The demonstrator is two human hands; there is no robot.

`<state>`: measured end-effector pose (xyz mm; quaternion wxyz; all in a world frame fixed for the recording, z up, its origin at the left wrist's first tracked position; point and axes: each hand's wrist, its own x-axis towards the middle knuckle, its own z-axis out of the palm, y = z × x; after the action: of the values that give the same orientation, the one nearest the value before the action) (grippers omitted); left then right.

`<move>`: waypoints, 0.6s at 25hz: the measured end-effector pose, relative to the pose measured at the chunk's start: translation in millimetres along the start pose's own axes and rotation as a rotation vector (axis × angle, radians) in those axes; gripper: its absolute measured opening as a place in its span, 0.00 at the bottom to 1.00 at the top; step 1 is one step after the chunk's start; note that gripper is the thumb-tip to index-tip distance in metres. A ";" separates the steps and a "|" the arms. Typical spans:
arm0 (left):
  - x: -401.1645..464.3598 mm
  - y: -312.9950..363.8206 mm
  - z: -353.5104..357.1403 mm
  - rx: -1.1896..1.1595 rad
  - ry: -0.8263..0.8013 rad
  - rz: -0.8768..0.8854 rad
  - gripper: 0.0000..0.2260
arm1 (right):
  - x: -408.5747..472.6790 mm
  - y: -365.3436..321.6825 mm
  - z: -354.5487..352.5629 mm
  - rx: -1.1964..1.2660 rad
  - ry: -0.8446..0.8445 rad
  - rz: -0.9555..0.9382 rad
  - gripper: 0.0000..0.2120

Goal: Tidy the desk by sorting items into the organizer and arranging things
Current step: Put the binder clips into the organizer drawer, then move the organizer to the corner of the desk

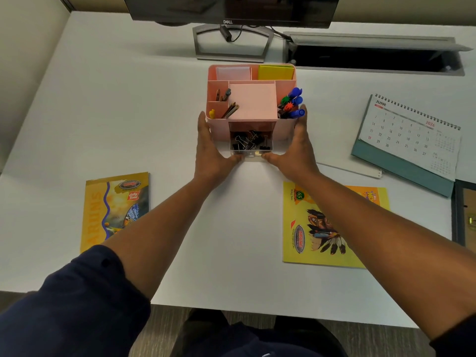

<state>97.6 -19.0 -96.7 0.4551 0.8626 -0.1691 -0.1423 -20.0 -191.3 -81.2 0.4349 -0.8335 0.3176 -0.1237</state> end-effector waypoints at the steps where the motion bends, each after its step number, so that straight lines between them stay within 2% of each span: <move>1: 1.7 -1.0 -0.1 -0.003 0.003 0.014 0.55 | 1.9 -1.3 0.5 0.005 0.003 0.013 0.61; 5: 6.6 4.2 -2.7 0.042 0.068 -0.039 0.41 | 11.1 -5.6 0.8 -0.011 0.070 0.066 0.47; 9: 9.2 12.4 -2.7 0.067 0.134 -0.079 0.30 | 20.3 -7.6 1.6 0.002 0.132 0.100 0.39; 15: 12.2 20.0 -1.1 0.084 0.167 -0.143 0.26 | 23.1 -13.6 3.0 0.002 0.177 0.118 0.34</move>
<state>105.9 -33.8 -80.5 0.4198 0.8996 -0.0745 -0.0949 4.9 -198.3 -73.7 0.4125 -0.7987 0.4032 -0.1713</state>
